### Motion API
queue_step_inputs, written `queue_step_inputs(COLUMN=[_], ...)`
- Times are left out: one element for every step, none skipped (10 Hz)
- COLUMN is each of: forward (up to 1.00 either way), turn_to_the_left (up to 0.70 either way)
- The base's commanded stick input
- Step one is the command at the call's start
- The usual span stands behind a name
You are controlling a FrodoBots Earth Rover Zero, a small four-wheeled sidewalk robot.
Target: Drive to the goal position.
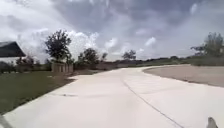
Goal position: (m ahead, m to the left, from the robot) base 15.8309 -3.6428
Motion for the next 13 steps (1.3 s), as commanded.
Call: queue_step_inputs(forward=[0.70,0.70,0.70,0.70,0.70,0.70,0.70,0.70,0.70,0.70,0.70,0.70,0.70], turn_to_the_left=[0.00,0.00,0.00,0.00,0.00,0.00,0.00,0.00,0.00,0.00,0.00,-0.23,-0.35])
